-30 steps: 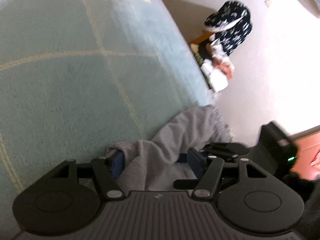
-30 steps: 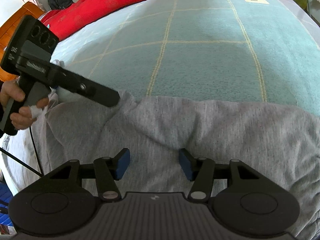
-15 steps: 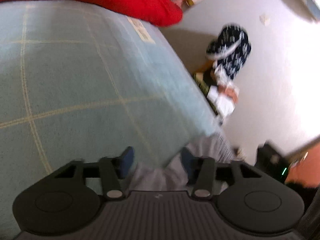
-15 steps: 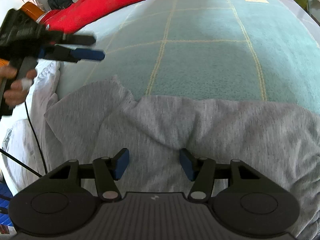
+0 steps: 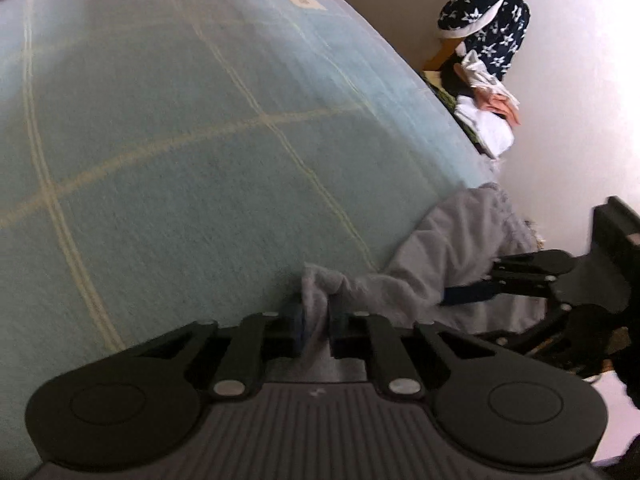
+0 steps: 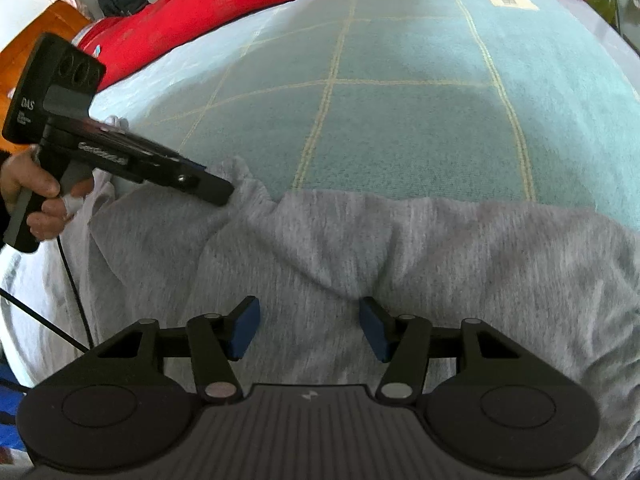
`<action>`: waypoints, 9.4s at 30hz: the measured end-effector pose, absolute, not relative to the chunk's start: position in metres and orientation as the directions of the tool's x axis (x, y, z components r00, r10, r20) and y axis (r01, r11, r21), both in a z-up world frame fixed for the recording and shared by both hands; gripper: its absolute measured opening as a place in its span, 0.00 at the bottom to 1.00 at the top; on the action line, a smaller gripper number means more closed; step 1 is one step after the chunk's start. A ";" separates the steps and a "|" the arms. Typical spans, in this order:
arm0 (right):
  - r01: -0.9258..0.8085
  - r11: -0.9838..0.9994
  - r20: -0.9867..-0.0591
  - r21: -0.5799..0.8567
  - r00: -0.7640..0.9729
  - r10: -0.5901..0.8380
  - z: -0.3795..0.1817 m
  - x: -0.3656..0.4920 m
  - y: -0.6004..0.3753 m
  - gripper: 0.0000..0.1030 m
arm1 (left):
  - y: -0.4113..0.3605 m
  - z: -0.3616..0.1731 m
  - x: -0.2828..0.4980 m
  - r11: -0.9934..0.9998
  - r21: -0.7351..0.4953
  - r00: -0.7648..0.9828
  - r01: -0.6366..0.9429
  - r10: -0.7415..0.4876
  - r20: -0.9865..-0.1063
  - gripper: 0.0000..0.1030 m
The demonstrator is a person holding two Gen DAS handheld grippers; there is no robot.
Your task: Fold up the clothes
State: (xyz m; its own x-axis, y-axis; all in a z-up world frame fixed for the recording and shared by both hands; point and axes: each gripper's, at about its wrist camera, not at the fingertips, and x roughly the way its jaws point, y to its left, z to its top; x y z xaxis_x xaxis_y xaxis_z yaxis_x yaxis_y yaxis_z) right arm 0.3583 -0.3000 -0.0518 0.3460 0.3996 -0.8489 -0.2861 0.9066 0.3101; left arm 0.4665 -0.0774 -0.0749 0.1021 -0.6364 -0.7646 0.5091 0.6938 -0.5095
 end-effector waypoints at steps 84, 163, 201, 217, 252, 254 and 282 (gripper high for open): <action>0.363 0.768 -0.738 0.527 0.643 0.203 -0.052 0.228 -0.493 0.50 | -0.157 -0.043 0.364 0.837 -0.283 0.095 0.469 -0.366 -0.926 0.67; -0.312 0.745 -0.720 0.589 0.215 0.659 -0.018 0.301 -0.294 0.60 | 0.022 -0.027 0.266 0.959 -0.282 0.271 -0.005 -0.270 -0.924 0.67; -0.477 0.435 -0.558 0.763 -0.146 0.817 -0.013 0.316 -0.099 0.69 | 0.136 -0.077 0.280 0.656 -0.729 0.333 -0.196 -0.655 -0.678 0.73; -0.445 0.524 -0.630 0.726 -0.126 0.766 -0.016 0.281 -0.135 0.71 | 0.139 -0.095 0.293 0.612 -0.763 0.416 -0.205 -0.652 -0.634 0.45; -0.380 0.712 -0.771 0.590 -0.005 0.637 -0.006 0.253 -0.189 0.71 | 0.147 -0.017 0.206 0.866 -0.492 0.482 -0.091 -0.394 -0.782 0.04; -0.379 0.711 -0.770 0.592 -0.005 0.638 -0.007 0.251 -0.192 0.71 | 0.148 0.003 0.202 0.881 -0.470 0.520 -0.047 -0.380 -0.765 0.04; -0.252 0.805 -0.838 0.537 -0.057 0.542 -0.009 0.209 -0.252 0.71 | 0.143 0.010 0.180 0.926 -0.370 0.337 -0.080 -0.324 -0.884 0.08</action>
State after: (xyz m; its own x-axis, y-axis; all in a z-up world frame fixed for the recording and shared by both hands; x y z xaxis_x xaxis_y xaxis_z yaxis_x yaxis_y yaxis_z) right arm 0.2089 -0.2522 -0.0093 -0.0567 0.5422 -0.8383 -0.2524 0.8046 0.5375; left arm 0.1800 0.1434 0.0095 0.3371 -0.3238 -0.8840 -0.0800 0.9258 -0.3696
